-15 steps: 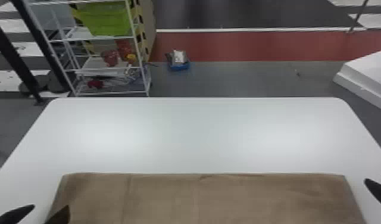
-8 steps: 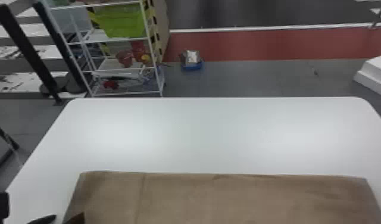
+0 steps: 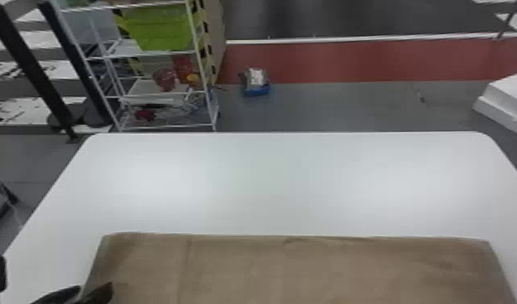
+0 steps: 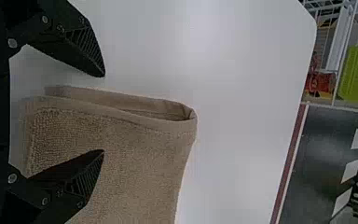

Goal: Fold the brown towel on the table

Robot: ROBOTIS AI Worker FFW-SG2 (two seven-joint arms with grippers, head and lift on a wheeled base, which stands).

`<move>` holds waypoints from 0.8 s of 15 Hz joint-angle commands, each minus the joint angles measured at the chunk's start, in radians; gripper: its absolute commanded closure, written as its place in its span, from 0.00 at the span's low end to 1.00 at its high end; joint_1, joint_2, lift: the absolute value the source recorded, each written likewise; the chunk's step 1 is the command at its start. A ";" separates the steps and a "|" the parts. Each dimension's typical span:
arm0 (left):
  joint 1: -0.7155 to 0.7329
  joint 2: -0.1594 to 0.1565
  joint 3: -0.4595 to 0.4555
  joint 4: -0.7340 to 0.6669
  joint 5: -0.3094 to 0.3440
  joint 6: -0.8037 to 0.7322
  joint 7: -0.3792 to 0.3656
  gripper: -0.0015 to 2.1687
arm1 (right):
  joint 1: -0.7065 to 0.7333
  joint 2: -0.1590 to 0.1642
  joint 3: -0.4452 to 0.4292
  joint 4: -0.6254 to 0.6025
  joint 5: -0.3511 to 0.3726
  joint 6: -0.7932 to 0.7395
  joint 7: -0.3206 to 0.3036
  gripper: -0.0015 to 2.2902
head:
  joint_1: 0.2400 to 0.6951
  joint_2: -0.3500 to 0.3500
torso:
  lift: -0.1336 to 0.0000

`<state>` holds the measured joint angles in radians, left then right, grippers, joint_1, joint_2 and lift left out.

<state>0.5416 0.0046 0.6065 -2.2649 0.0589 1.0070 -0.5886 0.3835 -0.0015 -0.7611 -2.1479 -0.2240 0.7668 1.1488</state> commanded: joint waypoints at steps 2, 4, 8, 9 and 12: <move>-0.054 -0.007 -0.005 0.019 -0.004 0.048 -0.008 0.15 | 0.000 0.002 -0.006 0.006 0.000 -0.007 0.002 0.07 | 1.00 0.62 | 0.07; -0.086 -0.007 -0.014 0.035 -0.031 0.097 -0.014 0.15 | 0.000 0.002 -0.010 0.010 -0.002 -0.010 0.005 0.07 | 1.00 0.61 | 0.07; -0.117 -0.007 -0.014 0.073 -0.039 0.097 -0.014 0.15 | 0.000 0.002 -0.015 0.014 -0.006 -0.016 0.006 0.07 | 1.00 0.59 | 0.07; -0.117 -0.007 -0.014 0.074 -0.040 0.097 -0.014 0.15 | 0.000 0.002 -0.014 0.016 -0.006 -0.019 0.006 0.07 | 1.00 0.59 | 0.07; -0.123 -0.007 -0.010 0.065 -0.039 0.097 -0.034 0.23 | -0.003 0.002 -0.010 0.020 -0.006 -0.025 0.006 0.07 | 1.00 0.59 | 0.07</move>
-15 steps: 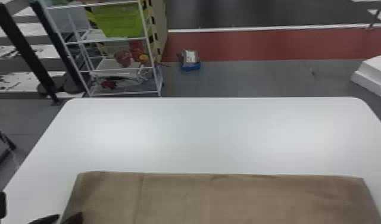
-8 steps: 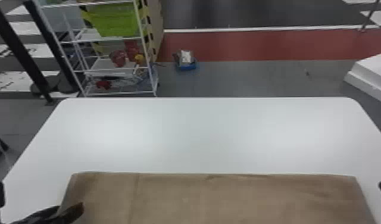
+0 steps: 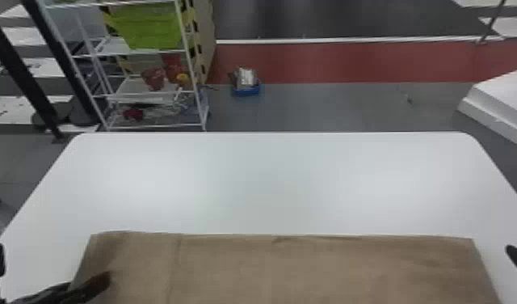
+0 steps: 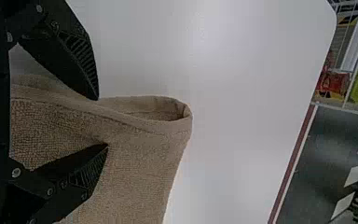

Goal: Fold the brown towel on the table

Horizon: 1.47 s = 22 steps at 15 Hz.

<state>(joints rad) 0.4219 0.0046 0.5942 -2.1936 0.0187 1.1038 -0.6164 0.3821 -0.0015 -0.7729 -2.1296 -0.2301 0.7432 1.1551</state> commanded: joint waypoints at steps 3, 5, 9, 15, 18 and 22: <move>-0.005 -0.007 0.003 -0.020 0.009 0.006 -0.008 0.61 | -0.002 0.002 0.001 0.008 0.000 -0.008 0.000 0.07 | 1.00 0.59 | 0.07; -0.002 -0.007 0.001 -0.043 0.015 0.012 -0.005 0.64 | -0.003 0.002 0.001 0.014 0.000 -0.017 -0.002 0.07 | 1.00 0.58 | 0.07; 0.031 -0.007 -0.008 -0.124 0.075 0.034 0.004 0.64 | -0.011 0.002 0.010 0.025 0.002 -0.026 -0.002 0.07 | 1.00 0.56 | 0.07; 0.083 -0.007 -0.114 -0.295 0.187 0.135 0.017 0.64 | -0.011 0.002 0.020 0.039 0.002 -0.035 -0.005 0.07 | 1.00 0.42 | 0.07; 0.074 -0.007 -0.267 -0.325 0.156 0.157 0.086 0.64 | -0.011 0.002 0.021 0.057 0.002 -0.066 -0.009 0.07 | 1.00 0.31 | 0.07; 0.008 -0.007 -0.482 -0.313 0.070 0.206 0.211 0.64 | -0.011 0.002 0.024 0.065 0.002 -0.075 -0.018 0.07 | 1.00 0.15 | 0.07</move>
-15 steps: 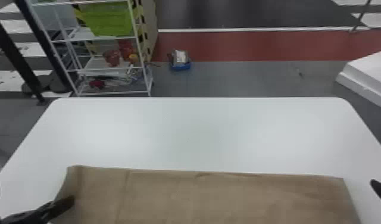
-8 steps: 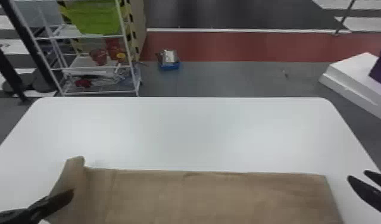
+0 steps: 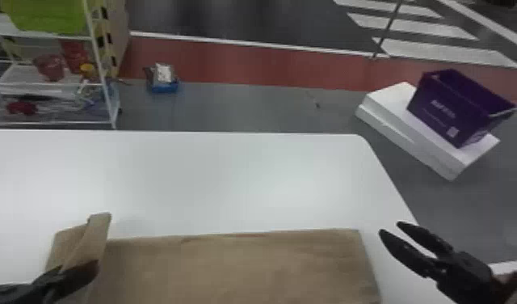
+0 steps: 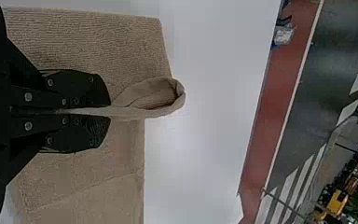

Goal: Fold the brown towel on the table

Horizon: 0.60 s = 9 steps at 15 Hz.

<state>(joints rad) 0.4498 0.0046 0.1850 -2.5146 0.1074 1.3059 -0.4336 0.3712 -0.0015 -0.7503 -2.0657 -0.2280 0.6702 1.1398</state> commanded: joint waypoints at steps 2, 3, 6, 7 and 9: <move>-0.042 -0.007 -0.144 0.010 -0.020 0.013 0.096 0.64 | 0.000 0.002 0.022 0.001 0.001 -0.005 -0.017 0.07 | 1.00 0.11 | 0.07; -0.045 -0.007 -0.171 0.005 -0.018 0.043 0.108 0.64 | 0.000 0.002 0.043 0.002 0.009 -0.005 -0.023 0.07 | 1.00 0.09 | 0.07; -0.042 -0.007 -0.219 -0.084 -0.018 0.172 0.116 0.64 | 0.000 0.002 0.127 0.030 0.091 -0.011 -0.086 0.07 | 1.00 0.03 | 0.07; -0.036 -0.007 -0.223 -0.118 -0.011 0.203 0.116 0.64 | 0.000 0.002 0.152 0.038 0.118 -0.011 -0.106 0.07 | 1.00 0.02 | 0.07; -0.023 -0.007 -0.225 -0.168 0.012 0.237 0.115 0.64 | -0.002 0.002 0.169 0.047 0.125 -0.036 -0.124 0.08 | 1.00 0.01 | 0.07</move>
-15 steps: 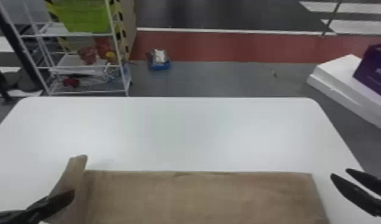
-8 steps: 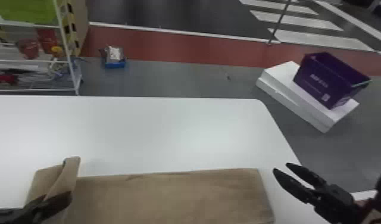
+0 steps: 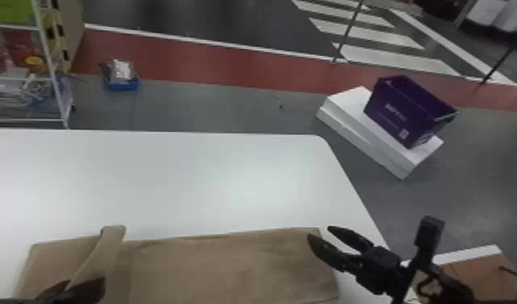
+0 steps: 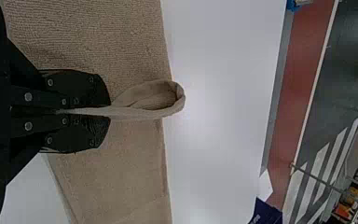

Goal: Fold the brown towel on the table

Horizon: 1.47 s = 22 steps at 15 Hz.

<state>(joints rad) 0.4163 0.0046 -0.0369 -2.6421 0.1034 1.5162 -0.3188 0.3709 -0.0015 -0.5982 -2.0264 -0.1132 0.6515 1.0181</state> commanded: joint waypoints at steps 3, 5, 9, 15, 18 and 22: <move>0.012 -0.007 -0.021 -0.061 0.016 0.039 0.003 0.64 | 0.002 0.002 0.029 -0.026 0.007 -0.002 -0.003 0.17 | 1.00 0.00 | 0.07; 0.012 -0.007 -0.043 -0.067 0.013 0.039 0.004 0.64 | 0.005 0.002 0.043 -0.066 0.023 0.050 0.000 0.64 | 1.00 0.00 | 0.07; -0.011 -0.007 -0.135 -0.076 0.002 0.036 0.098 0.64 | 0.005 0.002 0.113 -0.038 0.113 0.007 0.017 0.88 | 1.00 0.01 | 0.07; -0.045 -0.007 -0.247 -0.073 -0.019 0.039 0.173 0.64 | 0.005 0.000 0.182 -0.002 0.173 -0.002 0.011 0.88 | 1.00 0.02 | 0.07; -0.070 -0.007 -0.330 -0.075 -0.024 0.039 0.224 0.64 | -0.004 -0.006 0.213 0.031 0.193 -0.002 0.000 0.88 | 1.00 0.01 | 0.07; -0.133 -0.007 -0.428 -0.007 -0.059 0.032 0.297 0.64 | -0.010 -0.015 0.233 0.064 0.199 -0.017 -0.006 0.88 | 1.00 0.00 | 0.07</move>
<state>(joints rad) 0.3040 0.0046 -0.4416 -2.6766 0.0508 1.5510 -0.0304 0.3611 -0.0141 -0.3689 -1.9725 0.0844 0.6414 1.0124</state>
